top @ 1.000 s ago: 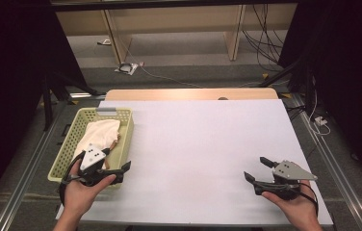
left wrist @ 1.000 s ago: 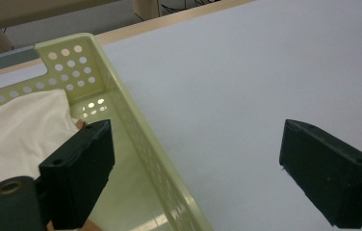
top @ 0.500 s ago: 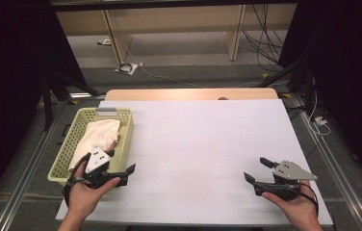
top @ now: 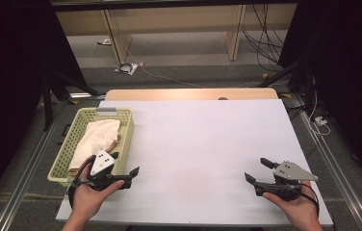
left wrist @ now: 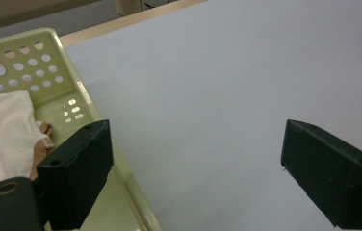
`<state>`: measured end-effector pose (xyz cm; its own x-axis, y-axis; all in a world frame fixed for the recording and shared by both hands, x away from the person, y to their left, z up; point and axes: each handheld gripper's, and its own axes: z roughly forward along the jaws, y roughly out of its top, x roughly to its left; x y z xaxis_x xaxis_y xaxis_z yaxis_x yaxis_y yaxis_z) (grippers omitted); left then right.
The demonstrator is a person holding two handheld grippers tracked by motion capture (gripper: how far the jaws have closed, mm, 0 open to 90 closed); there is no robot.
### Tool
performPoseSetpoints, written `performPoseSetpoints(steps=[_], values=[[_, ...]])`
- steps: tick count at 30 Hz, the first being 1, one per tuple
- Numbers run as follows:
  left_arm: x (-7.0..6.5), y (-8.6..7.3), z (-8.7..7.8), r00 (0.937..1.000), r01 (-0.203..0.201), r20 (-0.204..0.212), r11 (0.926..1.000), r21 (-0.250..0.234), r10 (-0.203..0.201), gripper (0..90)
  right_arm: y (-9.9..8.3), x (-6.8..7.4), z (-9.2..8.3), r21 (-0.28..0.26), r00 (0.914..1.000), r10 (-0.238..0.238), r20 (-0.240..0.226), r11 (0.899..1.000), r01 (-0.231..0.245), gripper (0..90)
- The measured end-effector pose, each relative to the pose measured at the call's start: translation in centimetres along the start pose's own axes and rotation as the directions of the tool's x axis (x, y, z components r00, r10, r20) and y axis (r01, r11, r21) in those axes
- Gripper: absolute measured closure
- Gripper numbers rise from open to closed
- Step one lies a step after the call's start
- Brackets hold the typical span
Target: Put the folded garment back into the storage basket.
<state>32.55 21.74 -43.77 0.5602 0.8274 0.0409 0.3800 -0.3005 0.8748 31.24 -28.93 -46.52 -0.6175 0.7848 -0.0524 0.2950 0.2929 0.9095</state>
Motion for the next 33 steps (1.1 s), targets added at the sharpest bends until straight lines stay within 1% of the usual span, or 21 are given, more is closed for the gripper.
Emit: performPoseSetpoints(steps=[8,10,26,33], values=[[-0.32,-0.26,0.4,0.9999,-0.007,0.008,1.0,0.006,0.007,10.3,-0.03,0.01,-0.01,0.003,1.0,0.001,-0.003,1.0,-0.001,22.4],[-0.37,-0.31,0.47,0.9998,-0.015,0.009,0.9998,0.01,0.015,10.2,-0.06,0.0,0.02,0.003,1.0,-0.005,-0.005,1.0,0.005,22.3],[-0.64,-0.8,0.87,0.9997,-0.018,0.018,0.9998,0.012,0.018,9.9,-0.1,0.04,-0.02,0.006,0.9999,-0.007,-0.008,1.0,0.007,22.2],[-0.98,-0.85,1.04,0.9991,-0.025,0.034,0.9996,0.01,0.025,9.8,-0.12,0.09,0.02,0.006,0.9999,-0.007,-0.009,1.0,0.007,22.3]])
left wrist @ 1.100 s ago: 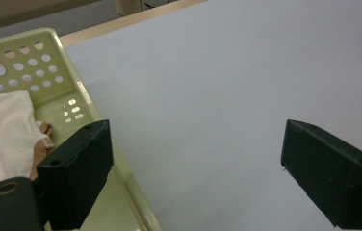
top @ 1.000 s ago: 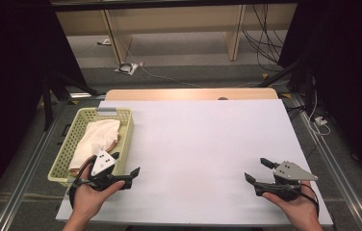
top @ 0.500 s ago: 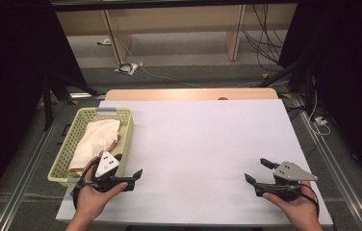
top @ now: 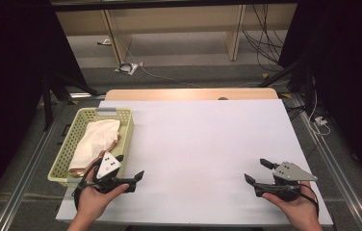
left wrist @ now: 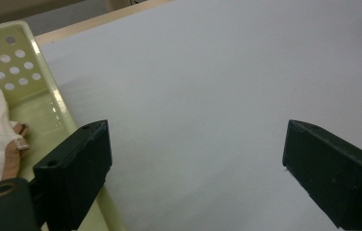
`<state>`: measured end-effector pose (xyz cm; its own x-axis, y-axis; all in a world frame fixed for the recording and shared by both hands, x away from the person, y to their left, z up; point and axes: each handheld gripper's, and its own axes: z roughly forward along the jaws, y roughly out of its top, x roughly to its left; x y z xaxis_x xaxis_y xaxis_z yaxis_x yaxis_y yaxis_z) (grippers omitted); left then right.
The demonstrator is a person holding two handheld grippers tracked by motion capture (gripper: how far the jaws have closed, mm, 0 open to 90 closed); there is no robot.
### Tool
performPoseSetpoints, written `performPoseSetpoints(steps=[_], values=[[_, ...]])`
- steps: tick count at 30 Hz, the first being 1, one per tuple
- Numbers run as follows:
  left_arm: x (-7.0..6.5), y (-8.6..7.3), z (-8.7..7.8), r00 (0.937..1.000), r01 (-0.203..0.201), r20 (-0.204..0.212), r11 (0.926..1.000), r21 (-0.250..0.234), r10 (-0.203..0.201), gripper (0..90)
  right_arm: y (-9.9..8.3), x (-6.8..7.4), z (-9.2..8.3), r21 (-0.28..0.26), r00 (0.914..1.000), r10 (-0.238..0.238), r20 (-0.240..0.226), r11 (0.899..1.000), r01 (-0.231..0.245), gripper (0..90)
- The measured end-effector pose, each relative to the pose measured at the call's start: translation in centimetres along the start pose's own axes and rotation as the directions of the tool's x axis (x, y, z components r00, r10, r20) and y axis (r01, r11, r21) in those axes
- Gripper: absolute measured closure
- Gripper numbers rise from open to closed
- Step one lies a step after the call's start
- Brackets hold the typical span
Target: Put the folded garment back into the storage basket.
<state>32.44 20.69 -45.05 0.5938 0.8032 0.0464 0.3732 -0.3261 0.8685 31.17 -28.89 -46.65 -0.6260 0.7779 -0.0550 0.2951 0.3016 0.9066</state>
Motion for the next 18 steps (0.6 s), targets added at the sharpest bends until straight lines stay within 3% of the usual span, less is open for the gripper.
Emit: performPoseSetpoints(steps=[18], values=[[-0.78,-0.21,0.48,0.9995,-0.023,0.024,0.9997,-0.002,0.023,9.7,-0.05,0.09,0.09,0.005,1.0,-0.006,-0.004,1.0,0.006,22.3]])
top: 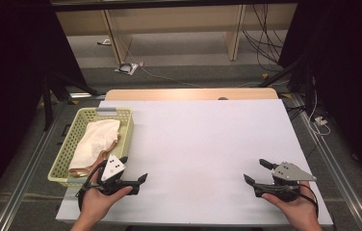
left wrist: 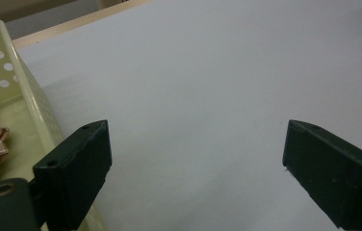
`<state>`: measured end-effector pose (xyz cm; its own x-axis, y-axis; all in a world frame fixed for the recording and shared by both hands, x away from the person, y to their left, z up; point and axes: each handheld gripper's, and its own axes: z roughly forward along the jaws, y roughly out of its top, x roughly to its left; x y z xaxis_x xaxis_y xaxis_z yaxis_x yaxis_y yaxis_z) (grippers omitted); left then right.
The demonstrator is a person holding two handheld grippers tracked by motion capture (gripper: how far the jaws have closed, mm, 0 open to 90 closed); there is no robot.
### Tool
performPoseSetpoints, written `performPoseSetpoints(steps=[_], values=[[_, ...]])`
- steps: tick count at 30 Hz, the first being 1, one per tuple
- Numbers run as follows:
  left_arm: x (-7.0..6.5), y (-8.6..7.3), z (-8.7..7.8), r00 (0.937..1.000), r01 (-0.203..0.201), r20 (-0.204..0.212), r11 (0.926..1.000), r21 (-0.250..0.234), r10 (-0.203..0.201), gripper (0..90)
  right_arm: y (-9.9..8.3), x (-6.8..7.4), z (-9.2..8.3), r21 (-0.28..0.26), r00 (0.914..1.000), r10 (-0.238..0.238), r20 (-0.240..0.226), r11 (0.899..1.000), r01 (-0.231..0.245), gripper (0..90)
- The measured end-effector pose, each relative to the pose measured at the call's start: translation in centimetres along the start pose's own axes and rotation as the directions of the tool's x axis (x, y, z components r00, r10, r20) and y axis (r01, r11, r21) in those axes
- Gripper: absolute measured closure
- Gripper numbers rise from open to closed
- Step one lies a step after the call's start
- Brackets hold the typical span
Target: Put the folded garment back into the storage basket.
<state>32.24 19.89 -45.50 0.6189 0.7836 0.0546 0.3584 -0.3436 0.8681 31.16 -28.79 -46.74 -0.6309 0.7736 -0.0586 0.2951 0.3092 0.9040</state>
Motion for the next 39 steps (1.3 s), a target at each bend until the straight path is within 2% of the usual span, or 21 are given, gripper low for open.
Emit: performPoseSetpoints(steps=[7,25,39], values=[[-0.7,0.2,0.3,0.9996,-0.027,0.013,0.9996,-0.002,0.027,9.5,0.0,0.1,0.0,0.005,1.0,0.002,-0.004,1.0,-0.002,22.3],[-2.3,0.3,0.8,0.9967,-0.045,0.067,0.999,-0.01,0.045,9.7,-0.1,0.2,0.1,0.009,0.9999,0.004,-0.009,1.0,-0.004,22.2],[-2.5,0.0,1.1,0.9959,-0.05,0.075,0.9987,-0.006,0.051,9.7,-0.1,0.2,0.2,0.007,1.0,0.001,-0.01,1.0,-0.001,22.3]])
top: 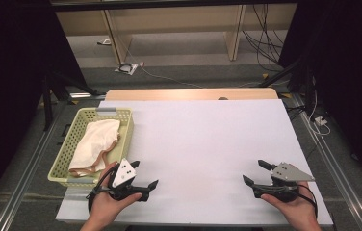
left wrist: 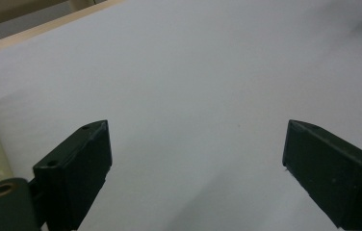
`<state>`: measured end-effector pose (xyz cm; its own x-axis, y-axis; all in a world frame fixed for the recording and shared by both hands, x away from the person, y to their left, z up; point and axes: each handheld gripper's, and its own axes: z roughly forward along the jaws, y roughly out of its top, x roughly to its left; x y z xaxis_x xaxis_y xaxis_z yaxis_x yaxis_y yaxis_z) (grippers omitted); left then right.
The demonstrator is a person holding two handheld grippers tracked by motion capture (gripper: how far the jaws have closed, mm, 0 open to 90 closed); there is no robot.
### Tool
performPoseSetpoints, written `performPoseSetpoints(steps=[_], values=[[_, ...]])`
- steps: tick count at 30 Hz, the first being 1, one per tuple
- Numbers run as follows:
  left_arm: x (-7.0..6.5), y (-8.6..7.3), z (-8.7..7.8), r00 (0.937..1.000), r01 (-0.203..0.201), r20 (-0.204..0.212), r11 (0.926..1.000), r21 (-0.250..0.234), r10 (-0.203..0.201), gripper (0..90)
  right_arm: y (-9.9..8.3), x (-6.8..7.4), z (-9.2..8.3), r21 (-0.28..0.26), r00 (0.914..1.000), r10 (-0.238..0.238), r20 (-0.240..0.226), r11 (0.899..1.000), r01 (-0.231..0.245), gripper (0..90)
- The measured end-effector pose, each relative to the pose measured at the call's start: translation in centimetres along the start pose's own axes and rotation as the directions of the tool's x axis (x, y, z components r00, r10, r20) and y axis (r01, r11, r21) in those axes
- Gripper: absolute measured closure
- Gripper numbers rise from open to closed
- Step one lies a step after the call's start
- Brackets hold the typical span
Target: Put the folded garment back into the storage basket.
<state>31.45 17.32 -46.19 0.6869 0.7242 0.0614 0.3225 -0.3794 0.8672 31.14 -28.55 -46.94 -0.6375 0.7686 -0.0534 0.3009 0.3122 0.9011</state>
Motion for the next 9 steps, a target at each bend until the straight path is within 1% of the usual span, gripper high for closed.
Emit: performPoseSetpoints(steps=[4,9], values=[[-0.04,0.03,0.11,1.0,0.006,0.004,1.0,-0.002,-0.006,9.7,-0.04,-0.09,0.02,0.001,1.0,0.0,0.001,1.0,0.0,22.3],[-0.41,0.07,0.37,0.9999,-0.002,0.017,1.0,0.003,0.002,9.7,-0.11,-0.16,0.03,0.009,1.0,0.001,0.003,1.0,-0.001,22.0]])
